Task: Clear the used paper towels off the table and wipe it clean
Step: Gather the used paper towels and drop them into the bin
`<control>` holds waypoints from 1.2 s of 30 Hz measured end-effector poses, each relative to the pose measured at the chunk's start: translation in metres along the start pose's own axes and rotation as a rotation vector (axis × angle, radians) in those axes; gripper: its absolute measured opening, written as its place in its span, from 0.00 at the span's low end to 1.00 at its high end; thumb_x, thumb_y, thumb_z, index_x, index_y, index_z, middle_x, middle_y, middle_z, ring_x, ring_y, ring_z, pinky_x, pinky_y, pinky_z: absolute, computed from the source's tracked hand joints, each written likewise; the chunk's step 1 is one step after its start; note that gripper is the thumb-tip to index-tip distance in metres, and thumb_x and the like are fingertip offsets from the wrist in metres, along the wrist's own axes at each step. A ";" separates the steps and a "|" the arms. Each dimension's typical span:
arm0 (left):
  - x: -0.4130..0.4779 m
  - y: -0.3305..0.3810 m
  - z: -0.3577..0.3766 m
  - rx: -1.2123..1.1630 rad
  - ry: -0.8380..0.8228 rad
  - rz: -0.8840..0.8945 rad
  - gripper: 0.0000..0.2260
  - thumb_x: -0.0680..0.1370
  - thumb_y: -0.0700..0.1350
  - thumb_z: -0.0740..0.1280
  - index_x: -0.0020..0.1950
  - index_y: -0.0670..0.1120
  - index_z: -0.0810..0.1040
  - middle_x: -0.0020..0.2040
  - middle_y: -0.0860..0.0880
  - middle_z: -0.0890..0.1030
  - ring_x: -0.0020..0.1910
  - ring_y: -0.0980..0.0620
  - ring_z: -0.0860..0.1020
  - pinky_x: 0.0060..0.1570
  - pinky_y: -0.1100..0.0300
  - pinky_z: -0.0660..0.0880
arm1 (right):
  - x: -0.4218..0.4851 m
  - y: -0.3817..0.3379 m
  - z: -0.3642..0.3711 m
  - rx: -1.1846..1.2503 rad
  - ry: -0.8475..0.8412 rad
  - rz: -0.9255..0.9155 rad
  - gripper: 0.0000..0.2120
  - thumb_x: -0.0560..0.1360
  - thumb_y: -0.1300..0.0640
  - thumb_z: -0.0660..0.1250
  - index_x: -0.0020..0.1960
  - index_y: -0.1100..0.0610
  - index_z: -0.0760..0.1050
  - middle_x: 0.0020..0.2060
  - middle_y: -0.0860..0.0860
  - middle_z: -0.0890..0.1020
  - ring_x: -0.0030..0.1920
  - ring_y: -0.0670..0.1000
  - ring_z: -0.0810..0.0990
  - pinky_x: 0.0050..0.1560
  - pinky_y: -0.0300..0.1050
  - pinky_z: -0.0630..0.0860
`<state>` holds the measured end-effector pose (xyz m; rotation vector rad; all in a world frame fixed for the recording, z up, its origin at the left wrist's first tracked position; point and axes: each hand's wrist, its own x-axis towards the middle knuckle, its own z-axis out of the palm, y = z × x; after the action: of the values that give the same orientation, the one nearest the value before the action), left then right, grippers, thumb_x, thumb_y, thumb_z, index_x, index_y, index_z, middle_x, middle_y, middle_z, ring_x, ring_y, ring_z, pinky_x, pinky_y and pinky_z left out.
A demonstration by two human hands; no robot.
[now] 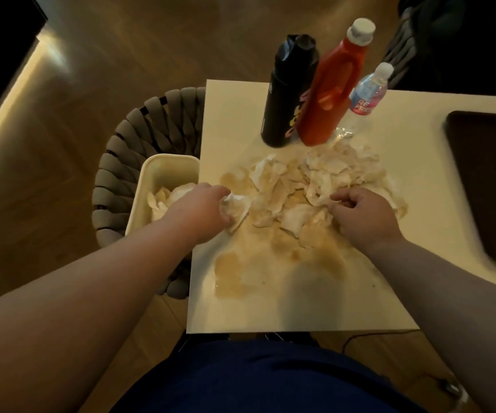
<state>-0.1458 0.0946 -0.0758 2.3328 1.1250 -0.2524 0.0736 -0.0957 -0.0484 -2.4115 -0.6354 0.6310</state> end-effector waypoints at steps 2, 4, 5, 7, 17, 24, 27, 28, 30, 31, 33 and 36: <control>0.006 0.005 0.011 0.058 -0.067 0.008 0.28 0.79 0.53 0.70 0.78 0.55 0.66 0.72 0.48 0.71 0.64 0.45 0.76 0.61 0.51 0.76 | -0.004 0.014 -0.005 0.004 0.009 0.013 0.05 0.77 0.53 0.70 0.52 0.48 0.83 0.42 0.44 0.83 0.42 0.45 0.81 0.40 0.40 0.75; 0.012 0.009 0.018 0.076 -0.083 0.002 0.27 0.80 0.52 0.68 0.78 0.56 0.66 0.71 0.47 0.70 0.61 0.45 0.77 0.59 0.51 0.77 | -0.006 0.026 -0.009 0.004 0.007 0.019 0.05 0.77 0.53 0.71 0.51 0.49 0.83 0.43 0.46 0.83 0.41 0.43 0.79 0.36 0.37 0.70; 0.014 0.010 0.021 0.076 -0.073 -0.004 0.25 0.81 0.51 0.68 0.78 0.56 0.67 0.69 0.47 0.70 0.59 0.45 0.78 0.57 0.51 0.78 | -0.006 0.030 -0.010 0.003 0.003 0.026 0.06 0.76 0.54 0.70 0.51 0.50 0.84 0.43 0.47 0.83 0.41 0.44 0.79 0.35 0.37 0.69; 0.018 0.013 0.023 0.080 -0.045 -0.007 0.22 0.81 0.48 0.67 0.75 0.55 0.71 0.65 0.47 0.72 0.56 0.45 0.79 0.53 0.52 0.78 | -0.007 0.037 -0.010 -0.014 -0.008 0.031 0.07 0.76 0.55 0.69 0.52 0.51 0.84 0.41 0.46 0.83 0.40 0.44 0.79 0.35 0.38 0.70; 0.008 0.028 0.008 -0.016 0.079 0.071 0.14 0.80 0.46 0.69 0.66 0.51 0.79 0.57 0.49 0.77 0.48 0.52 0.76 0.47 0.59 0.72 | -0.004 0.017 0.029 -0.313 -0.247 -0.148 0.25 0.75 0.44 0.68 0.71 0.47 0.75 0.54 0.46 0.79 0.54 0.49 0.78 0.54 0.47 0.75; -0.015 0.037 -0.012 -0.099 0.172 0.077 0.16 0.80 0.49 0.70 0.67 0.52 0.78 0.57 0.51 0.78 0.48 0.54 0.77 0.48 0.60 0.73 | 0.008 0.004 0.050 -0.445 -0.232 -0.191 0.16 0.77 0.47 0.62 0.61 0.47 0.81 0.57 0.49 0.79 0.54 0.54 0.79 0.53 0.51 0.79; -0.020 0.032 -0.014 -0.135 0.208 0.075 0.14 0.80 0.49 0.71 0.66 0.52 0.79 0.55 0.52 0.79 0.48 0.54 0.78 0.50 0.58 0.78 | 0.008 0.003 0.049 -0.418 -0.191 -0.185 0.10 0.77 0.49 0.63 0.52 0.48 0.82 0.49 0.48 0.81 0.46 0.52 0.79 0.45 0.49 0.80; -0.021 0.029 -0.015 -0.153 0.218 0.072 0.14 0.79 0.48 0.71 0.65 0.51 0.80 0.53 0.53 0.79 0.47 0.55 0.78 0.49 0.58 0.78 | 0.008 0.002 0.048 -0.399 -0.181 -0.181 0.10 0.77 0.50 0.63 0.51 0.49 0.82 0.48 0.48 0.80 0.45 0.51 0.79 0.44 0.49 0.80; -0.022 0.022 -0.017 -0.195 0.241 0.052 0.13 0.79 0.48 0.71 0.63 0.51 0.80 0.51 0.54 0.80 0.45 0.56 0.78 0.47 0.59 0.78 | 0.007 0.000 0.043 -0.356 -0.152 -0.181 0.08 0.76 0.49 0.65 0.50 0.49 0.82 0.47 0.48 0.80 0.43 0.50 0.79 0.43 0.48 0.80; -0.023 0.018 -0.018 -0.215 0.247 0.039 0.13 0.79 0.49 0.72 0.63 0.51 0.80 0.51 0.55 0.80 0.44 0.57 0.79 0.46 0.60 0.78 | 0.005 -0.002 0.040 -0.332 -0.134 -0.180 0.08 0.76 0.49 0.65 0.50 0.49 0.81 0.46 0.47 0.80 0.43 0.49 0.79 0.43 0.47 0.79; -0.024 0.008 -0.023 -0.241 0.263 0.013 0.13 0.79 0.49 0.72 0.63 0.51 0.81 0.50 0.55 0.81 0.44 0.58 0.79 0.46 0.58 0.80 | 0.002 -0.009 0.032 -0.259 -0.105 -0.188 0.07 0.75 0.49 0.66 0.50 0.48 0.82 0.44 0.46 0.80 0.43 0.48 0.78 0.41 0.45 0.76; -0.028 -0.008 -0.034 -0.275 0.301 -0.028 0.13 0.80 0.47 0.71 0.64 0.49 0.80 0.50 0.54 0.81 0.46 0.57 0.78 0.47 0.60 0.76 | -0.008 -0.028 0.018 -0.139 -0.091 -0.200 0.05 0.76 0.50 0.68 0.47 0.48 0.82 0.38 0.45 0.81 0.39 0.46 0.79 0.37 0.42 0.73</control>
<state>-0.1713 0.0981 -0.0400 2.1550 1.2451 0.2389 0.0494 -0.0726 -0.0423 -2.4148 -0.9743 0.6332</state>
